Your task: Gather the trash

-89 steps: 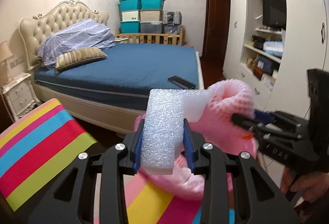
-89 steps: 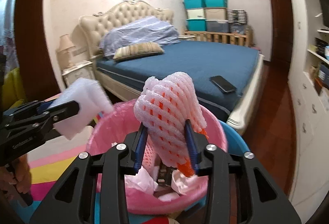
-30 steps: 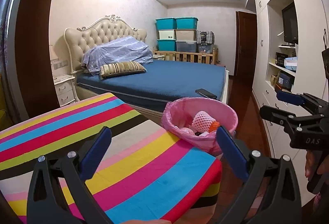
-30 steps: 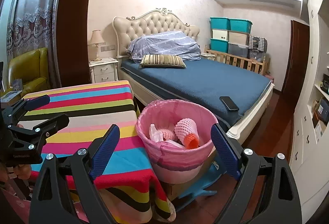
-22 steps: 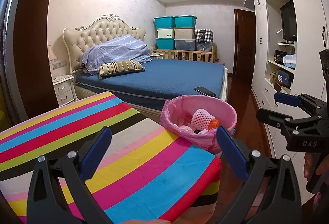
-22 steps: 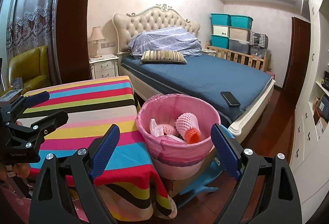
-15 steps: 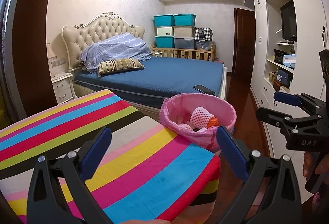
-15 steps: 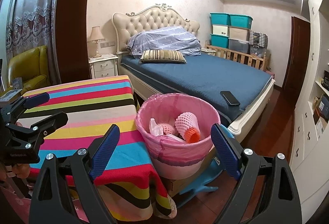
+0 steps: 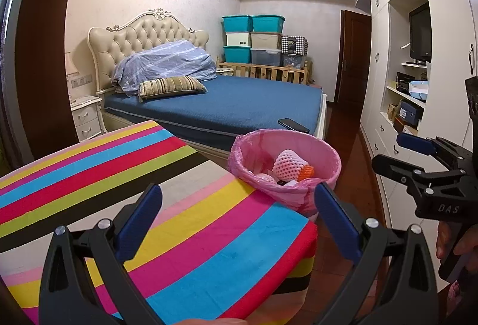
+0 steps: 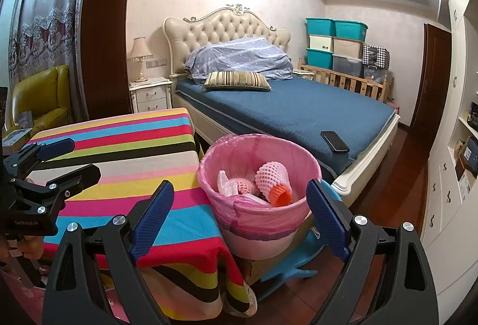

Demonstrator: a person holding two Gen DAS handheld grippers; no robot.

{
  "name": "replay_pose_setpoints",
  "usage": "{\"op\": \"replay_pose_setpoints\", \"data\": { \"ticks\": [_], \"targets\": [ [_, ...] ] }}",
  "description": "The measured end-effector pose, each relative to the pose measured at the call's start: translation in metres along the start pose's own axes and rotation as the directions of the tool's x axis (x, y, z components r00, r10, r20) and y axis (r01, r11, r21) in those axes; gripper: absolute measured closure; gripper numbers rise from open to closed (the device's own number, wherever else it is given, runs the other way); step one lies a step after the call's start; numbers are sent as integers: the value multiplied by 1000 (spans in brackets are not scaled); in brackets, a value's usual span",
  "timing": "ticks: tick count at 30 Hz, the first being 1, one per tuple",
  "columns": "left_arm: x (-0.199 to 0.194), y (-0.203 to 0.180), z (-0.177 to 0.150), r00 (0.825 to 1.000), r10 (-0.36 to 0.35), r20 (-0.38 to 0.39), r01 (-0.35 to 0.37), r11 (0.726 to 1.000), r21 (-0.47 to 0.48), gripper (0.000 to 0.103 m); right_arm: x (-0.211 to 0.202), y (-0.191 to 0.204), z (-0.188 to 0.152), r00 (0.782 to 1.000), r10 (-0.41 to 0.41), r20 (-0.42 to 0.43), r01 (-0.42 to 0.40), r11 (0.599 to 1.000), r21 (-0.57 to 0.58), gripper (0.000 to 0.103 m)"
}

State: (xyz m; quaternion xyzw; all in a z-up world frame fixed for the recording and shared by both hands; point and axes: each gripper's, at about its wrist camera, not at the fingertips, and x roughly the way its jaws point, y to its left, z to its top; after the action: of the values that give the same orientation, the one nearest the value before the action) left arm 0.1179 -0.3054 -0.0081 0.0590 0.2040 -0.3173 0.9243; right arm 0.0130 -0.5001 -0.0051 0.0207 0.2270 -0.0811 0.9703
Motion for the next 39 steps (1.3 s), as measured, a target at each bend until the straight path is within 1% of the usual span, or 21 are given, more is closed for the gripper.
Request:
{"op": "replay_pose_setpoints", "data": {
  "ticks": [39],
  "targets": [
    [2,-2,-2,1000,-4,-3,4,1000,4,4,3,0,-1,1000,3,-5,-3,1000,-1,18]
  ]
}}
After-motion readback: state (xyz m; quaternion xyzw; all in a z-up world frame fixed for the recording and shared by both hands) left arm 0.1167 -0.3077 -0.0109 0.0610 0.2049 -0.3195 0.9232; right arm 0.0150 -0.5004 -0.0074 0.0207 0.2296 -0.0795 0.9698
